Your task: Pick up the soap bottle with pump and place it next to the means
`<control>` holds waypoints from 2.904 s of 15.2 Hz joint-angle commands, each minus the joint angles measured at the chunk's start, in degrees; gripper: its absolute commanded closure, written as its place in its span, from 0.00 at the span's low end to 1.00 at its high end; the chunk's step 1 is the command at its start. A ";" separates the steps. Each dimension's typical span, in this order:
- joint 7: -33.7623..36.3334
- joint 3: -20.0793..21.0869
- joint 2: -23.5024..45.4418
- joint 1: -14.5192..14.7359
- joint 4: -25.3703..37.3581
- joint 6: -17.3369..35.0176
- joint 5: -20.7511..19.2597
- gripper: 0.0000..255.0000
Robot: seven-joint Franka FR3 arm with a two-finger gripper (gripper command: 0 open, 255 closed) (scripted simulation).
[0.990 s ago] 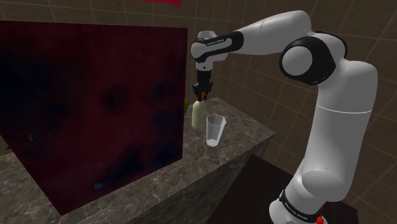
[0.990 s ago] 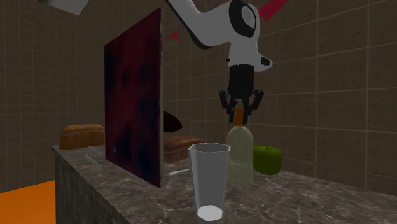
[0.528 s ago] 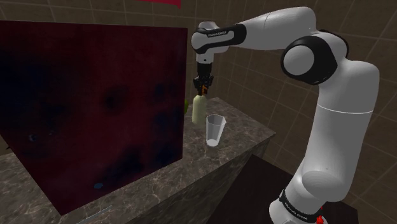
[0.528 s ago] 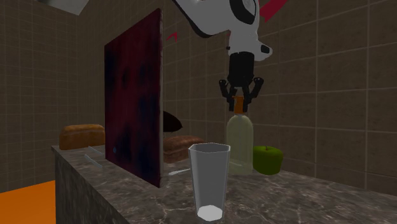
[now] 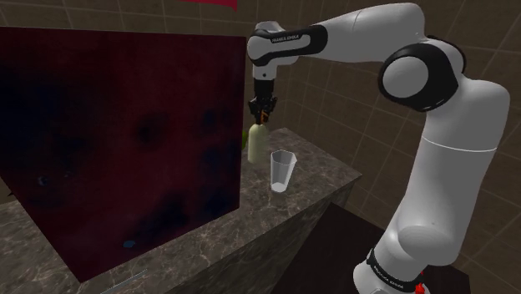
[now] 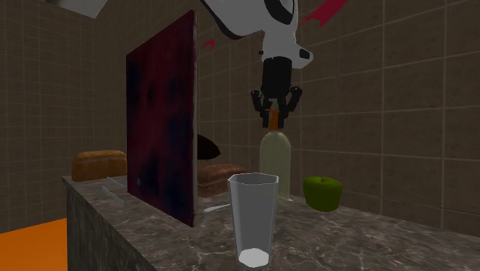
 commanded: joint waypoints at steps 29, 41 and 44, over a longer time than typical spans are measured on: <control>38.75 16.69 0.49 22.24 0.86 2.09 -0.16 1.00; 46.74 19.49 7.68 27.58 6.07 4.62 -1.42 1.00; 46.61 19.46 7.93 27.57 4.11 6.81 -1.43 1.00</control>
